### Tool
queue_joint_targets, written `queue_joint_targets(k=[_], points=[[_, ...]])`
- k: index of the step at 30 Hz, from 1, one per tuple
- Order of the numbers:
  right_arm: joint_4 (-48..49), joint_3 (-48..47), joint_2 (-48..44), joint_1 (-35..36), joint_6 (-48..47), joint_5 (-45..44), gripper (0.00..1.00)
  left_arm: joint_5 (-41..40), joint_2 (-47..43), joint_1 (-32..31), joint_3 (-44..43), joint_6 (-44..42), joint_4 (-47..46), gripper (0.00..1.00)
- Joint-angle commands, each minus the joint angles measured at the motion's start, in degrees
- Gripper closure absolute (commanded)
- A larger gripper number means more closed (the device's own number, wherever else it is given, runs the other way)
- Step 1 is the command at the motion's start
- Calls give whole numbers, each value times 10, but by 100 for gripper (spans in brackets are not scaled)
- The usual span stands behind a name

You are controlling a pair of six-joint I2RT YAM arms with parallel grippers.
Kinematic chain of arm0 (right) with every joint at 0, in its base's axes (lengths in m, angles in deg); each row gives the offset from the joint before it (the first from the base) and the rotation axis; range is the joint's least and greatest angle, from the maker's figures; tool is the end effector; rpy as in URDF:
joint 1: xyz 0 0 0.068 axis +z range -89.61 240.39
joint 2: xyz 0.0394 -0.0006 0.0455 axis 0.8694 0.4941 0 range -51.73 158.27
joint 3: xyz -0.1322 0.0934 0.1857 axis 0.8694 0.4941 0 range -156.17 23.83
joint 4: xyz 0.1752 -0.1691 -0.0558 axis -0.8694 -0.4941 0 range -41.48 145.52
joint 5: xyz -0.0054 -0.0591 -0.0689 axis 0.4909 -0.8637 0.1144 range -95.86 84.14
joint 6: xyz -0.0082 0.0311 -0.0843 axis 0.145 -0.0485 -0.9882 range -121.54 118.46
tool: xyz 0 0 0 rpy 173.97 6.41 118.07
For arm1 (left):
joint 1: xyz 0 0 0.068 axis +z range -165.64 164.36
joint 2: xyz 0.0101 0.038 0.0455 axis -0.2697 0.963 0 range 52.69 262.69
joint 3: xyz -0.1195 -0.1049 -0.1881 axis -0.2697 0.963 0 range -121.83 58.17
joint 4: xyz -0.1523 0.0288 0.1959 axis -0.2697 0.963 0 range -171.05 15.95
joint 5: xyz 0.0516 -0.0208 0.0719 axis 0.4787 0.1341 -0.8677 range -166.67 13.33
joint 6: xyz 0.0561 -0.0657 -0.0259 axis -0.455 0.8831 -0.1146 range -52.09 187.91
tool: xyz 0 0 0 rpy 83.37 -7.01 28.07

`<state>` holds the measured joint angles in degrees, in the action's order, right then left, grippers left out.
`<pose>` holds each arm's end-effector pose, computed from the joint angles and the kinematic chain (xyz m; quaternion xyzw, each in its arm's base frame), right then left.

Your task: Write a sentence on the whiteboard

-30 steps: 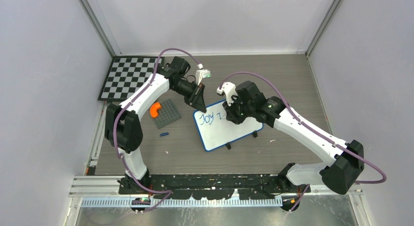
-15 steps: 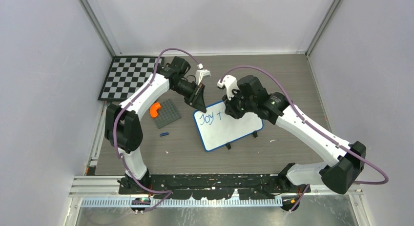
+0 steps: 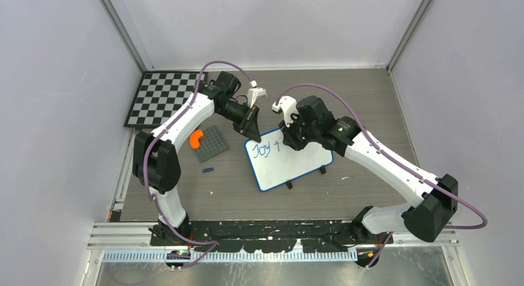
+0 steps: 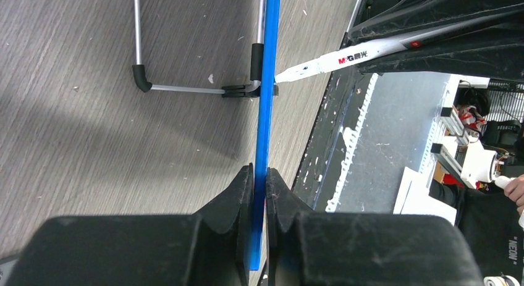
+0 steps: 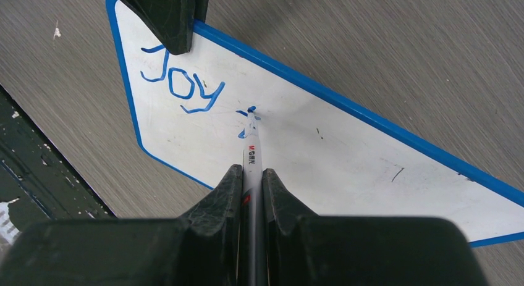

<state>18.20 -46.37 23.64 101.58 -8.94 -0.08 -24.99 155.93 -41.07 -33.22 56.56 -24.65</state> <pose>0.2286 0.2109 0.2770 -0.3946 0.8248 0.1610 0.3715 0.2979 -0.2117 0.2395 0.3569 0.8127 -0.4456 0.1161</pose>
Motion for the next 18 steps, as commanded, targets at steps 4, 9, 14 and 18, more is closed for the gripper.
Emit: queue_joint_targets(k=[4, 9, 14, 18], points=[[-2, -3, -25, 0, -8, -12, 100, -14, 3, -12, -1, -1, 9, 100], [-20, -5, -42, -1, -4, -7, 100, -12, 3, -12, -2, 0, 9, 100], [-12, 11, -40, -2, -7, -16, 100, -13, 2, -12, -2, -1, 10, 100], [-3, 4, -29, -2, -5, -13, 100, -13, 2, -12, -1, -1, 9, 100]])
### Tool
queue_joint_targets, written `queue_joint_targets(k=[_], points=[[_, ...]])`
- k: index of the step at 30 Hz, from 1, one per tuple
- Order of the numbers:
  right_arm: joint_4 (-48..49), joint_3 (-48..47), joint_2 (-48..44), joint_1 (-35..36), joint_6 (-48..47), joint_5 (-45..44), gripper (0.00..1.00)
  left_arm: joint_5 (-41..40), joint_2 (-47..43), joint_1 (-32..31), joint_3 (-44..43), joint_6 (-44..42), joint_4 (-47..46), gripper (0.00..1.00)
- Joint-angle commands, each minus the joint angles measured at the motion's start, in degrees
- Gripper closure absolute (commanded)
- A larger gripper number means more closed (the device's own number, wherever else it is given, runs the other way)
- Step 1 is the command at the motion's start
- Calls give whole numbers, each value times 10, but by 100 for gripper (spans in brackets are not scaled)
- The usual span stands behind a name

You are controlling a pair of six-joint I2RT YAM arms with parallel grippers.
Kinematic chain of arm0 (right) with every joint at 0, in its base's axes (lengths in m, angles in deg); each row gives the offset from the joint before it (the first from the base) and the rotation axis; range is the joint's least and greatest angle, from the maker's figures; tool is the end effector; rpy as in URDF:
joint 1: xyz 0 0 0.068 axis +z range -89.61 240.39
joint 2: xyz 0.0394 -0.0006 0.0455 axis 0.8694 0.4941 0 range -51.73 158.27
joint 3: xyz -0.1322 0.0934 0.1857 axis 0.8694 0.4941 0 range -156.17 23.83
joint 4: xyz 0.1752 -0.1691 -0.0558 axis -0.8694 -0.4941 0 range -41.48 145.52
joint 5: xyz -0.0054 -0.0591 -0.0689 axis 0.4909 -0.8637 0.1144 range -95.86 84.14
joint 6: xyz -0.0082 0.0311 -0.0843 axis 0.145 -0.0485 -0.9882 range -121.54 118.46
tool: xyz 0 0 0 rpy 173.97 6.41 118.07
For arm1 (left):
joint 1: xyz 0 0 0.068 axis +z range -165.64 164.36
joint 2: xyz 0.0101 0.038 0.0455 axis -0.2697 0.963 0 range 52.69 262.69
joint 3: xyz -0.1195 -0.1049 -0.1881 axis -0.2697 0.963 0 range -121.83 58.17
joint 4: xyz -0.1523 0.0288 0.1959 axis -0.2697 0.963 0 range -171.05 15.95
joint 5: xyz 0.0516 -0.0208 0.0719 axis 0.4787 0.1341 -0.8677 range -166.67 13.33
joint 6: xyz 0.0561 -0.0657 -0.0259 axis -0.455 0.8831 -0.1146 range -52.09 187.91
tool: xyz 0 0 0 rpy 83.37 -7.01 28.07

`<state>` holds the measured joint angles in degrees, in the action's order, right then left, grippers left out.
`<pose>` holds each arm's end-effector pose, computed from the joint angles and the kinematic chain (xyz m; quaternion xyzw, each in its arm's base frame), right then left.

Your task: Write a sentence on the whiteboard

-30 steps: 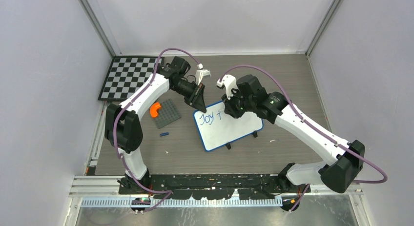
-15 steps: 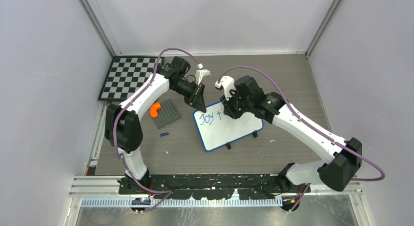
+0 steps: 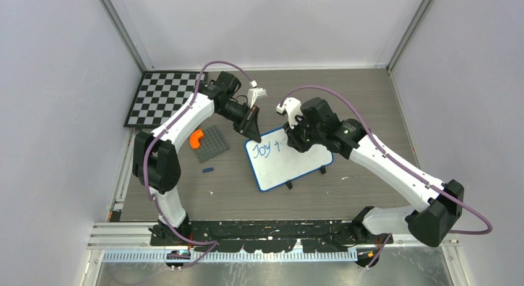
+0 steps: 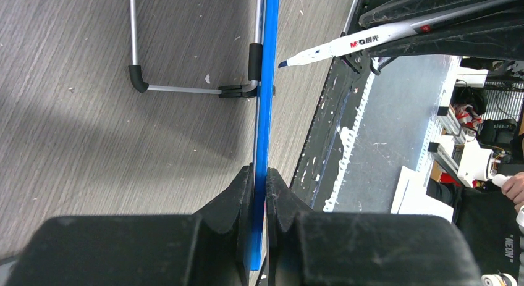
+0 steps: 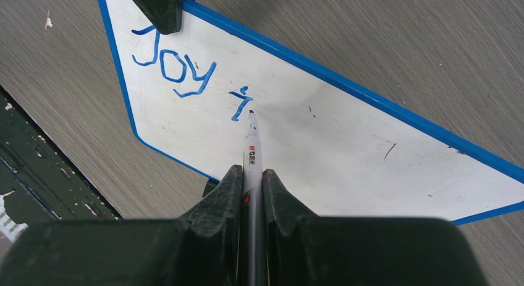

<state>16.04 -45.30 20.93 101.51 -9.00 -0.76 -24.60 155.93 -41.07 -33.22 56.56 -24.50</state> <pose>0.2198 0.2015 0.2795 -0.3931 0.8278 0.1543 0.3693 0.2974 -0.2118 0.2398 0.3565 0.8116 -0.4486 0.1143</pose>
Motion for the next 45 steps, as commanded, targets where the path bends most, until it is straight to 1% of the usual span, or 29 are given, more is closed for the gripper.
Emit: queue_joint_targets(k=[1, 9, 20, 33, 45], points=[[21, -9, 1, -1, -4, -6, 100, -18, 2, -12, -1, -1, 8, 100], [46, 10, 19, -1, -5, -14, 100, -18, 0, -12, 3, -2, 5, 100], [43, 54, 4, -2, -11, -18, 100, -17, 2, -12, 5, -1, 2, 100], [34, -11, 8, -1, 0, 0, 100, -15, 2, -12, 3, 0, 3, 100], [42, -9, 18, -2, -6, -28, 100, -18, 0, -12, 2, 0, 4, 100]])
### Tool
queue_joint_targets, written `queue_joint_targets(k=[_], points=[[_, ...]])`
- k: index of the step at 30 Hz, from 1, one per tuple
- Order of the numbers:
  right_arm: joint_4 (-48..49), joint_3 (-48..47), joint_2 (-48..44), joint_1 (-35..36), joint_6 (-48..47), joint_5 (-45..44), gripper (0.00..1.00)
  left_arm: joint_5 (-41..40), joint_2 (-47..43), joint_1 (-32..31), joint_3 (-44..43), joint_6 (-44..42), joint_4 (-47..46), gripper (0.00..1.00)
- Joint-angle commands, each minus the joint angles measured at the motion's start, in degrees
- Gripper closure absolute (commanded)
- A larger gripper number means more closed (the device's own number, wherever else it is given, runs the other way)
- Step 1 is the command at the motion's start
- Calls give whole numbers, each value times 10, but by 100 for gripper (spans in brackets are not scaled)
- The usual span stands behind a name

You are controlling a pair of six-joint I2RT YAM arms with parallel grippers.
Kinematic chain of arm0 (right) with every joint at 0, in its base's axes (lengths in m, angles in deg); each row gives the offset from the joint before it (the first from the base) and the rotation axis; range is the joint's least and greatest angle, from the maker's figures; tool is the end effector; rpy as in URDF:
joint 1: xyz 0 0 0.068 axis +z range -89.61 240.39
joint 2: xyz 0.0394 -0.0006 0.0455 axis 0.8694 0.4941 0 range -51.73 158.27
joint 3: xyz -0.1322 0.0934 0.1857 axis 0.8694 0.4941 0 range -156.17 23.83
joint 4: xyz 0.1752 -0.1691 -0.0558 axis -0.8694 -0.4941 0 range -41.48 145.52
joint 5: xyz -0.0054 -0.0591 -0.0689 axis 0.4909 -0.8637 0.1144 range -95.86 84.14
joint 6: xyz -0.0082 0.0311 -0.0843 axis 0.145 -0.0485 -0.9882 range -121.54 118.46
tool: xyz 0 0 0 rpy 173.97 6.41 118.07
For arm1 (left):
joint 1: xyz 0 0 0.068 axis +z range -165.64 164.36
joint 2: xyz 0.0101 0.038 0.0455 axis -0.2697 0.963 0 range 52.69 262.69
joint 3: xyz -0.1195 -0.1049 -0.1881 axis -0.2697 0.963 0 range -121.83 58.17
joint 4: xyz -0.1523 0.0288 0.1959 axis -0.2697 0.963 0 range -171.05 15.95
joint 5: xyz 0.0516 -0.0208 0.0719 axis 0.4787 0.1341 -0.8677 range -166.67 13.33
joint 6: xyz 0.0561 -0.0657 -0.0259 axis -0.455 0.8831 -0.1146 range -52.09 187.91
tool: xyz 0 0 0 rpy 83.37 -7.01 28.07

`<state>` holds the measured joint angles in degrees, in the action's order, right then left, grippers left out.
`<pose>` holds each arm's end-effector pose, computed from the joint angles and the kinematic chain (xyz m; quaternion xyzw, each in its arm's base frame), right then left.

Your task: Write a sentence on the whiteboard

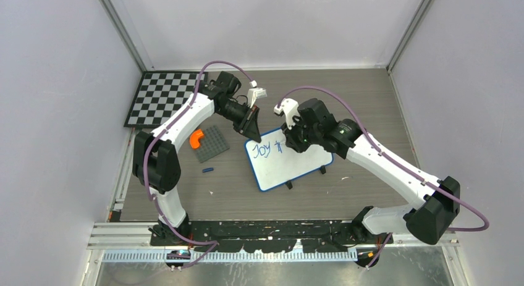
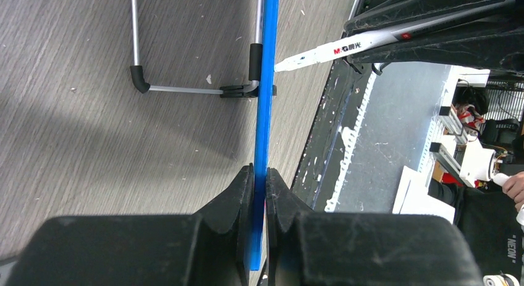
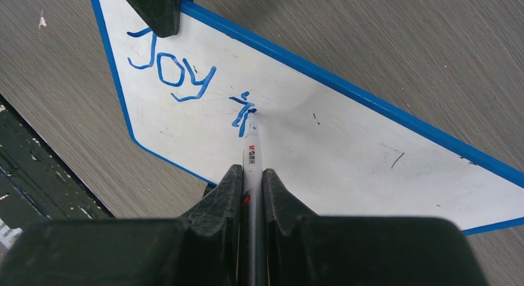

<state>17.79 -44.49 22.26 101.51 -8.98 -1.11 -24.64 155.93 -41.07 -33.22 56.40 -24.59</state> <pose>0.2247 0.2051 0.2715 -0.3923 0.8298 0.1509 0.3672 0.2976 -0.2118 0.2398 0.3579 0.8110 -0.4481 0.1157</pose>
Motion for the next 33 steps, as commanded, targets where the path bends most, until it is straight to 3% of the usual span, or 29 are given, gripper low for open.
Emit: queue_joint_targets(k=[1, 24, 33], points=[[25, -15, 4, -2, -8, -30, 100, -18, 0, -12, 3, 1, 5, 100], [8, 46, -18, -17, -9, -9, 100, -17, 4, -12, 1, 0, 5, 100], [-33, -11, -33, -16, -4, 42, 100, -13, 5, -13, -2, 0, 7, 100]])
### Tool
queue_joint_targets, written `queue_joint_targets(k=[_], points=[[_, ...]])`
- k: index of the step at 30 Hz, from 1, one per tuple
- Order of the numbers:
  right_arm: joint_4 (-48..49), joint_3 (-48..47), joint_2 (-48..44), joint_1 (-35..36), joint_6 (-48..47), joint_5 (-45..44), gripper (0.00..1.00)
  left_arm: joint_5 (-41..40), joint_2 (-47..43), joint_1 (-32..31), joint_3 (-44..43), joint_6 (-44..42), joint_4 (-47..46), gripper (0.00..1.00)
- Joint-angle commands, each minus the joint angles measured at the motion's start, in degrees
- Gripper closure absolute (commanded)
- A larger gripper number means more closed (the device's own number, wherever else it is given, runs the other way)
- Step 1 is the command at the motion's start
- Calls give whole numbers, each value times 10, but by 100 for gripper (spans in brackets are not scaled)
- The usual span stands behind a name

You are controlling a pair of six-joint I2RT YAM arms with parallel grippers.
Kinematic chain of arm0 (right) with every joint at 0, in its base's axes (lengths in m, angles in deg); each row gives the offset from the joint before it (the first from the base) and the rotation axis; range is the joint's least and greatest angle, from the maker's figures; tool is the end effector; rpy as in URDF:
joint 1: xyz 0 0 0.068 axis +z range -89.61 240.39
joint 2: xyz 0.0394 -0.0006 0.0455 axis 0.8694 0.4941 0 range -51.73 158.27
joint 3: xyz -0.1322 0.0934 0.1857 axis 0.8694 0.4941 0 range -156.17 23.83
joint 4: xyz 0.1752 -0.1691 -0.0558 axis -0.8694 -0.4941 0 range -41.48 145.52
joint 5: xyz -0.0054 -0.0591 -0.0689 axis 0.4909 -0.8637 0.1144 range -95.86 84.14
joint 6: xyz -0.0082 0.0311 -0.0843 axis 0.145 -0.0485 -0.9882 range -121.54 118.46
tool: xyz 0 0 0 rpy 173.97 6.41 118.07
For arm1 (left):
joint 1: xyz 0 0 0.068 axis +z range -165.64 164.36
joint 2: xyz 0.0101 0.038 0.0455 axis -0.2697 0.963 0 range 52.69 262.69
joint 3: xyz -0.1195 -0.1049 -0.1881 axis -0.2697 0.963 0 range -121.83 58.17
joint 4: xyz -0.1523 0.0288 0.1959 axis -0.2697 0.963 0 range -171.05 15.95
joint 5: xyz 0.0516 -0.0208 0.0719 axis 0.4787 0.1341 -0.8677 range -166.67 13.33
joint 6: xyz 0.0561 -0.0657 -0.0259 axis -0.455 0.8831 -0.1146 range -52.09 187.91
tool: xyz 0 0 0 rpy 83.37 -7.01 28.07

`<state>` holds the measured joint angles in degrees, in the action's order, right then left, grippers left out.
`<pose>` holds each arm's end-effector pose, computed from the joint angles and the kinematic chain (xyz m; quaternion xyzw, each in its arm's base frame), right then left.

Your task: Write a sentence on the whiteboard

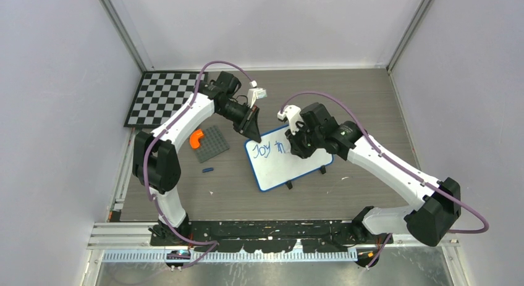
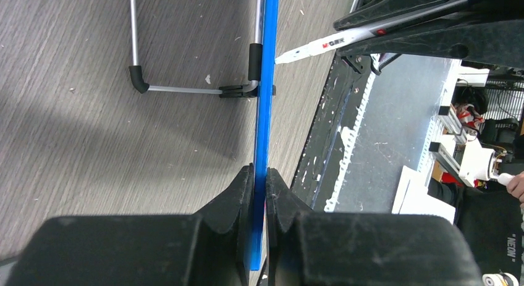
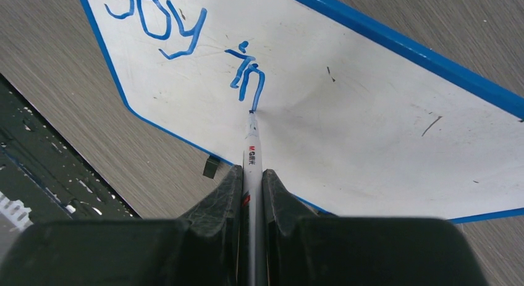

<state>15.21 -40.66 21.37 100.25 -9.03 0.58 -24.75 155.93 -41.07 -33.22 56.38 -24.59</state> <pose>0.2178 0.1937 0.2481 -0.3935 0.8484 0.1481 0.3217 0.2976 -0.2117 0.2397 0.3580 0.8114 -0.4473 0.1160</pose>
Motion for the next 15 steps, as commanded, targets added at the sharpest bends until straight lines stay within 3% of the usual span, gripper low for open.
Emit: queue_joint_targets(k=[1, 15], points=[[-15, -59, -26, -5, -3, 31, 100, -13, 4, -13, -1, -1, 7, 100], [-29, -65, -56, -75, 25, 75, 100, -13, -1, -15, 8, -16, 10, 100]])
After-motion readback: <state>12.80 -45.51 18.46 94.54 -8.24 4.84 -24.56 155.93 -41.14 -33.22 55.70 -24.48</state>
